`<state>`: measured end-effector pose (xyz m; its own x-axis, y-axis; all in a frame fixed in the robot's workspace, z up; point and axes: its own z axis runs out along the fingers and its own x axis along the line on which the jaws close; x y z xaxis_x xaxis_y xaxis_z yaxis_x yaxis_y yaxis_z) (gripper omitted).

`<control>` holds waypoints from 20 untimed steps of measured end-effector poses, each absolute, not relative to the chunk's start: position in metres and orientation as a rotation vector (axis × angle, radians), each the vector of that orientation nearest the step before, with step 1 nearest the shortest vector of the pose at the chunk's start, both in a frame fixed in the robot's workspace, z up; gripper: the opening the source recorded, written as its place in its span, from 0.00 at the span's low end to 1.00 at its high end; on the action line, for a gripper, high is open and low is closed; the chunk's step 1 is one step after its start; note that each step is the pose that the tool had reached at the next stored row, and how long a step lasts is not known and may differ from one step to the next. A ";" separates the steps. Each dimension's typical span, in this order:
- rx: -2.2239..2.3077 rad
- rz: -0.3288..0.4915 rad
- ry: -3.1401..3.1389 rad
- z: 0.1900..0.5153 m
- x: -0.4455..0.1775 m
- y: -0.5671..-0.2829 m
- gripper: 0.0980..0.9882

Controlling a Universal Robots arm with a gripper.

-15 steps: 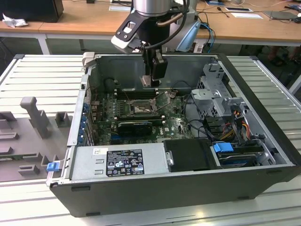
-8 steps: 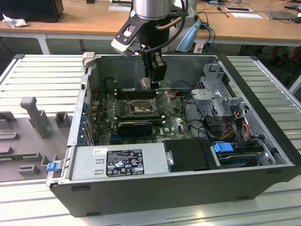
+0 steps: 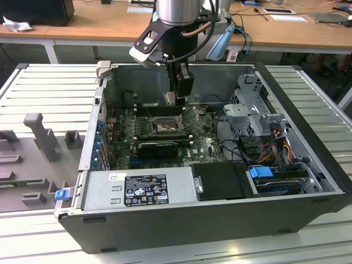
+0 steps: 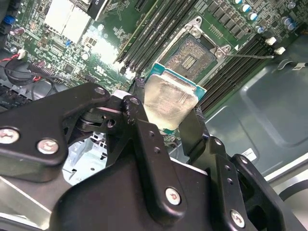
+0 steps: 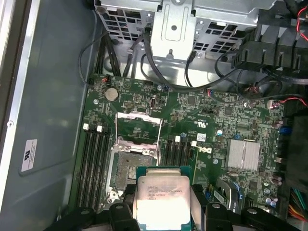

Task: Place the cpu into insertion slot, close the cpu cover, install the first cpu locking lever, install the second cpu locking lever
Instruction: 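Place the cpu into insertion slot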

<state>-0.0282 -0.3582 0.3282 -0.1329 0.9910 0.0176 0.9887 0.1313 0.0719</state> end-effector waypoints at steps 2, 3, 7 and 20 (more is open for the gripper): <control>2.052 0.102 2.331 0.328 -0.028 -0.358 0.48; 2.054 0.102 2.329 0.327 -0.028 -0.358 0.48; 2.061 0.101 2.324 0.326 -0.028 -0.358 0.48; 2.075 0.097 2.313 0.321 -0.028 -0.358 0.48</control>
